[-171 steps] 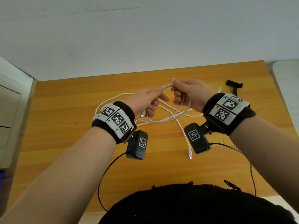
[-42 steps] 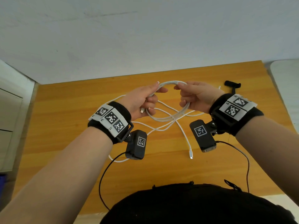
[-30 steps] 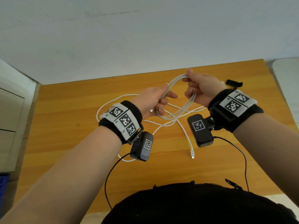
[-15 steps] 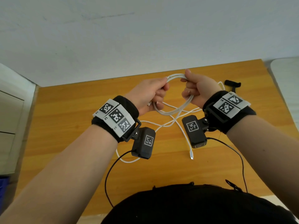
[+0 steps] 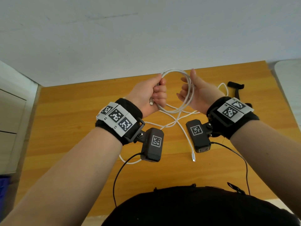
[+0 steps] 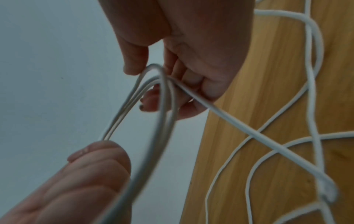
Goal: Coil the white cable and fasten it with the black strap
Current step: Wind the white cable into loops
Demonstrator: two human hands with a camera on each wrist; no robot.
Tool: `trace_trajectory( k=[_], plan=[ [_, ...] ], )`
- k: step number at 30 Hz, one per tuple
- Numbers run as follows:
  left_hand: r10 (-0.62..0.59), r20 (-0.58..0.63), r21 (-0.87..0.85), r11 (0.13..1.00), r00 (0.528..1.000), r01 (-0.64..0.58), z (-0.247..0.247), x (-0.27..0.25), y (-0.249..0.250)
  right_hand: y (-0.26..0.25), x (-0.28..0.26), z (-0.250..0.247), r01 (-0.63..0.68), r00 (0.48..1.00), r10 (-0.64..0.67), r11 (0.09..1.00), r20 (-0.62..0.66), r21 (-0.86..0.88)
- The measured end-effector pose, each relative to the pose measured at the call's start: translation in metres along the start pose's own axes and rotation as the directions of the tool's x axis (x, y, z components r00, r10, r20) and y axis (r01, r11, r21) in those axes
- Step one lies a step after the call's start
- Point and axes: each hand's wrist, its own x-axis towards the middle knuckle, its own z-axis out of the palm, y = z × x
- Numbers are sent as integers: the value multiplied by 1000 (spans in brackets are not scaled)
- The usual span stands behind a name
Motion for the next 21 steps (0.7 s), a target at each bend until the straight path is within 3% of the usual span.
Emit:
trace_trajectory(
  k=[4, 8, 12, 15, 21],
  plan=[
    [26, -32, -221, 975, 999, -33, -2, 4, 4, 20, -8, -3, -108, 994, 111, 987, 23, -122],
    [64, -61, -310, 947, 996, -80, -5, 5, 9, 43, -13, -7, -226, 969, 242, 947, 47, -229],
    [126, -104, -349, 924, 987, -155, -8, 4, 18, 61, -12, -10, -200, 967, 255, 806, 20, -557],
    [167, -119, -377, 904, 979, -201, -11, 3, 24, 63, -11, -10, -140, 983, 182, 714, -11, -686],
    [238, -211, -276, 916, 948, -291, -13, 3, 25, 46, -12, -3, -1, 982, -127, 729, -137, -684]
  ],
)
